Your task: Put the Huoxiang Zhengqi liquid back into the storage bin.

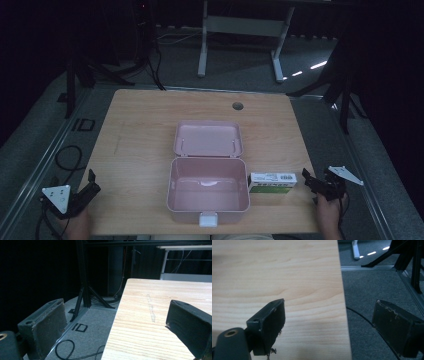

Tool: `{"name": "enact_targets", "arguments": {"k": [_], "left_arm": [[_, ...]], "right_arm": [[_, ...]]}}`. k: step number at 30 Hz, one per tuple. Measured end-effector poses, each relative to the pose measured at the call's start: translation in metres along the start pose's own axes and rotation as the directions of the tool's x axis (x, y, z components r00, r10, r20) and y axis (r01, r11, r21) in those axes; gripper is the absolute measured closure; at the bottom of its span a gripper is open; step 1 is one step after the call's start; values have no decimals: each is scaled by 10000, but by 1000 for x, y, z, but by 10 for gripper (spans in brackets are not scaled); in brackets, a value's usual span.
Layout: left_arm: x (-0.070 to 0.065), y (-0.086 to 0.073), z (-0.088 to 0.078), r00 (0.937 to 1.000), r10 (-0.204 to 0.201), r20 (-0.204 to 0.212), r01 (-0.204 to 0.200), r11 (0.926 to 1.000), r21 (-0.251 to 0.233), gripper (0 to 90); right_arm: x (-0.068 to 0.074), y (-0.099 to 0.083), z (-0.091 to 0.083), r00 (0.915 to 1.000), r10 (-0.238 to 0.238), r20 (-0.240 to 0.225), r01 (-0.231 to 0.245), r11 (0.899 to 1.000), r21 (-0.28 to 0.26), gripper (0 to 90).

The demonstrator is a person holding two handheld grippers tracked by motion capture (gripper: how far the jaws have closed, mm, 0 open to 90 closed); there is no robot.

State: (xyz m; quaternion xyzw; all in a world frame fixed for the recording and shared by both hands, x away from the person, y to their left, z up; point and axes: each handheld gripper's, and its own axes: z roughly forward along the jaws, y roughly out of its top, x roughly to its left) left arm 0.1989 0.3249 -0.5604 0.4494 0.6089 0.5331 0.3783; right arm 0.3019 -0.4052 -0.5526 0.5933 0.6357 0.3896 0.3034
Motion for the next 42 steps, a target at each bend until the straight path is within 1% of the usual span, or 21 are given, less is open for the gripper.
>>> {"name": "enact_targets", "arguments": {"k": [1,3,4,6,8,9,12,14,19,21,22,24,26,28,33,36,38,39,40,41,42], "left_arm": [[0,0,0,10000,-36,-4,36,10000,13,32],[1,0,0,10000,-61,16,61,10000,6,32],[1,0,0,10000,-61,16,61,10000,6,32],[1,0,0,10000,-62,51,61,10000,37,32],[0,0,0,10000,-28,27,28,10000,26,32],[0,0,0,10000,2,44,-2,10000,22,32],[-1,0,0,10000,38,78,-38,10000,23,32],[0,0,0,10000,3,60,-4,10000,24,32],[-1,0,1,9999,12,101,-12,10000,24,32],[-1,0,1,9999,46,133,-47,10000,51,32],[-1,0,1,9999,64,134,-65,10000,56,32],[-1,0,1,9998,99,150,-100,9999,75,32],[-2,0,1,9998,159,139,-160,9999,52,32],[-3,0,1,9996,247,145,-248,9997,62,32],[-4,0,1,9995,295,139,-296,9995,84,32],[-2,0,1,9998,139,152,-140,9999,68,32],[-1,1,1,9999,29,169,-30,10000,82,32],[-1,1,1,9999,23,155,-24,10000,66,32],[-1,1,1,9999,23,155,-24,10000,66,32],[-1,1,1,9999,23,155,-24,10000,66,32],[-1,1,1,9998,85,162,-86,9999,72,32]], "right_arm": [[1,0,1,9999,-149,-48,150,9999,66,112],[2,2,3,9971,-444,-617,468,9982,386,112],[2,2,3,9971,-444,-617,468,9982,386,112],[-1,3,5,9894,-666,-1289,762,9946,710,113],[-1,4,5,9875,-712,-1404,822,9939,740,125],[-4,4,5,9806,-844,-1769,1033,9896,1002,125],[-5,3,4,9683,-1364,-2094,1664,9770,1333,122],[-6,4,3,9558,-1564,-2491,1988,9676,1556,121],[-8,10,-3,9162,-2264,-3307,3072,9267,2164,115],[-7,14,-5,8955,-2610,-3604,3615,8990,2472,115],[-6,15,-6,8803,-2750,-3866,3919,8808,2657,115],[-2,18,-8,8564,-3132,-4105,4514,8402,3005,115],[1,20,-10,8290,-3550,-4321,5114,7938,3290,110],[3,23,-10,8053,-3641,-4679,5505,7522,3622,110],[8,31,-13,7560,-4071,-5126,6285,6703,3945,110],[14,34,-16,7141,-4419,-5429,6823,6128,3987,111],[17,36,-18,6983,-4530,-5542,7014,5875,4036,111],[18,36,-18,6909,-4524,-5639,7106,5687,4143,111],[18,36,-18,6909,-4524,-5639,7106,5687,4143,111],[20,37,-19,6805,-4543,-5749,7221,5488,4211,111],[20,37,-19,6805,-4543,-5749,7221,5488,4211,112]]}}
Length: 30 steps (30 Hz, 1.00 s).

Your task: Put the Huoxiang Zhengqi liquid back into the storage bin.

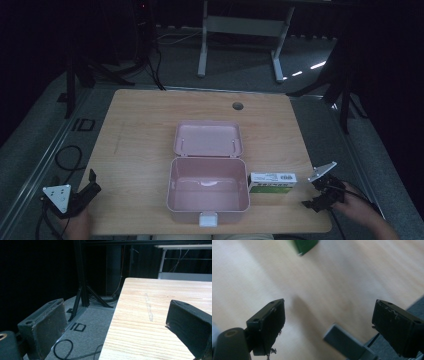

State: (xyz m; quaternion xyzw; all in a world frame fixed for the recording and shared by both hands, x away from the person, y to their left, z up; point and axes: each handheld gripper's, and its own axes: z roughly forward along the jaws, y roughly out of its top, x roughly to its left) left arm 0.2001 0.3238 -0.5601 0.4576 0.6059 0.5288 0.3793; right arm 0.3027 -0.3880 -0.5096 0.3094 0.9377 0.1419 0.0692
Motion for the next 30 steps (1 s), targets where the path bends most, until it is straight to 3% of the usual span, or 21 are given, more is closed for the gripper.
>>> {"name": "enact_targets", "arguments": {"k": [1,5,10,11,12,16,23,30], "left_arm": [[0,0,0,10000,43,-12,-43,10000,2,32],[-2,0,0,9999,113,8,-113,9999,3,32],[-1,0,0,10000,86,37,-86,10000,8,32],[-1,0,0,10000,86,37,-86,10000,8,32],[-1,0,0,9999,112,55,-112,9999,20,32],[-2,0,0,9999,108,84,-108,9999,15,32],[-2,0,0,9998,153,113,-153,9999,35,31],[-2,0,1,9997,177,157,-178,9998,64,32]], "right_arm": [[4,4,-1,9995,-305,-121,310,9985,455,111],[11,11,-5,9973,-666,-321,694,9931,948,111],[24,17,-10,9873,-1509,-494,1570,9740,1633,106],[24,17,-10,9873,-1509,-494,1570,9740,1633,106],[32,21,-12,9818,-1693,-863,1828,9657,1843,106],[47,27,-15,9712,-2139,-1054,2319,9500,2093,106],[59,35,-20,9603,-2403,-1416,2676,9367,2255,106],[74,43,-18,9329,-3038,-1933,3458,9055,2461,134]]}}
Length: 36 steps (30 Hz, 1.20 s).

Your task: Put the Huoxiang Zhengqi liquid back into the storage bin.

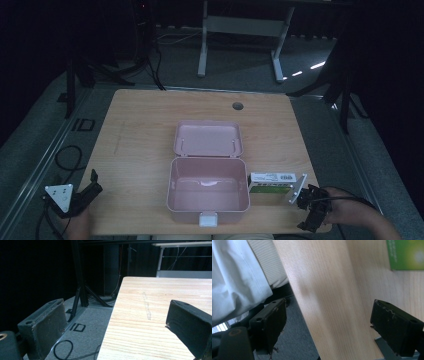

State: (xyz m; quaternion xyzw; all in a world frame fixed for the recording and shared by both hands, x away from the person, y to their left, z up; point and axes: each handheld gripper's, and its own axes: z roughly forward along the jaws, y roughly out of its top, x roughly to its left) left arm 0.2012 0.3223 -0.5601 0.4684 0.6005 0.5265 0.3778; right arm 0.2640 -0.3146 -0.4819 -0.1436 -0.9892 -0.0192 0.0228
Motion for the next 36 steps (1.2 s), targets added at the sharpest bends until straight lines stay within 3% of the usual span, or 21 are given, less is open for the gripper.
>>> {"name": "enact_targets", "arguments": {"k": [8,22,28,36], "left_arm": [[0,0,0,10000,-23,34,23,10000,-18,32],[0,0,0,9999,27,111,-27,10000,26,32],[0,0,0,9999,44,135,-44,10000,29,32],[1,0,0,9999,-18,118,18,10000,53,32]], "right_arm": [[7,21,-2,9972,-687,-293,693,9974,190,135],[18,57,-25,9830,-1835,-82,1835,9830,-80,181],[19,68,-47,9760,-2169,195,2175,9753,-388,196],[5,78,-72,9699,-2295,811,2328,9719,-335,221]]}}
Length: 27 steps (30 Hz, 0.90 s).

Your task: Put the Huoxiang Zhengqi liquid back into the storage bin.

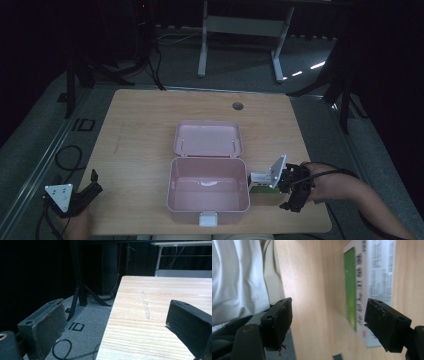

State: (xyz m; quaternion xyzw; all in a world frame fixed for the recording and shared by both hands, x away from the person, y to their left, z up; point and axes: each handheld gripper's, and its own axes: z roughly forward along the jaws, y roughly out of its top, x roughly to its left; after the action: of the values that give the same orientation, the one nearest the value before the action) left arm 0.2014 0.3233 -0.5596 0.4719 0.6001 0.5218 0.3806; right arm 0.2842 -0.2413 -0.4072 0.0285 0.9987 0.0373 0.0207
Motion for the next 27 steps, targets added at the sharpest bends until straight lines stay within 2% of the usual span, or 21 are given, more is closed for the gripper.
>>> {"name": "enact_targets", "arguments": {"k": [5,15,23,27], "left_arm": [[0,0,0,10000,40,-21,-40,10000,54,31],[-1,0,0,10000,73,5,-73,10000,66,32],[-1,0,1,9999,114,38,-114,9999,83,32],[-1,0,1,9999,135,68,-135,9999,99,32]], "right_arm": [[-14,2,-7,9991,-225,371,222,9997,71,257],[-42,4,-12,9982,-103,587,78,9990,434,320],[-57,5,-2,9984,-171,542,125,9964,842,333],[-62,5,9,9993,-249,290,217,9944,1030,359]]}}
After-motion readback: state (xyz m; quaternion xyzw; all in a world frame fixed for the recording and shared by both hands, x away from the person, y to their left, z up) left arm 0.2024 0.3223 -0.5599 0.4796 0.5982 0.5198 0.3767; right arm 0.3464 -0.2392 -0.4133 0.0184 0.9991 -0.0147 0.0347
